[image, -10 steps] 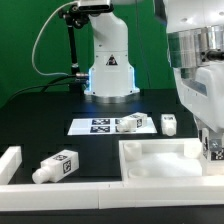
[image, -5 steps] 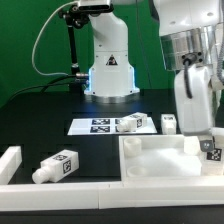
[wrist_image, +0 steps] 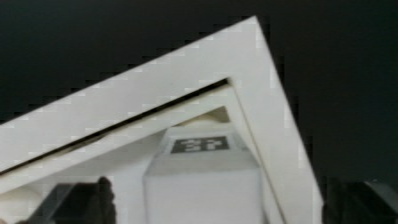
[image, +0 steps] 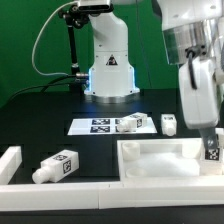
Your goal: Assemble one leg
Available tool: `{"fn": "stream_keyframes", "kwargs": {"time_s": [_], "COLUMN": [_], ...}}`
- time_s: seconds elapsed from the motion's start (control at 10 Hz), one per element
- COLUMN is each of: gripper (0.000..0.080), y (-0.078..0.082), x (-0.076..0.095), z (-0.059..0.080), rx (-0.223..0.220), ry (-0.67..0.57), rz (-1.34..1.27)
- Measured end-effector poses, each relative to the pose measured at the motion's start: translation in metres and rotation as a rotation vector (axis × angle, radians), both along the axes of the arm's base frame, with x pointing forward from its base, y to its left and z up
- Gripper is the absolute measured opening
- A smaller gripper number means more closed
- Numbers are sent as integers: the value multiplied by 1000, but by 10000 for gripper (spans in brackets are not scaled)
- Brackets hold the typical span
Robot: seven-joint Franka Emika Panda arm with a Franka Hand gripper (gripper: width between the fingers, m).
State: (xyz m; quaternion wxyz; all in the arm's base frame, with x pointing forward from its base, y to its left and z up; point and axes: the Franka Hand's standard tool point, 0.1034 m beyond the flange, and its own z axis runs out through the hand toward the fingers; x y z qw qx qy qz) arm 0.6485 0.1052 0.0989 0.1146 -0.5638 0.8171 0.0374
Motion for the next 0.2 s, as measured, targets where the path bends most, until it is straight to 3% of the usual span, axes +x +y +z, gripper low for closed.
{"fn": "stream_keyframes", "kwargs": {"time_s": [0.1, 0.2], "gripper": [630, 644], "y": [-4, -5], "x": [8, 12], "z": [21, 30], "rx": [14, 18], "ry": [-30, -46], "rz": [3, 0]}}
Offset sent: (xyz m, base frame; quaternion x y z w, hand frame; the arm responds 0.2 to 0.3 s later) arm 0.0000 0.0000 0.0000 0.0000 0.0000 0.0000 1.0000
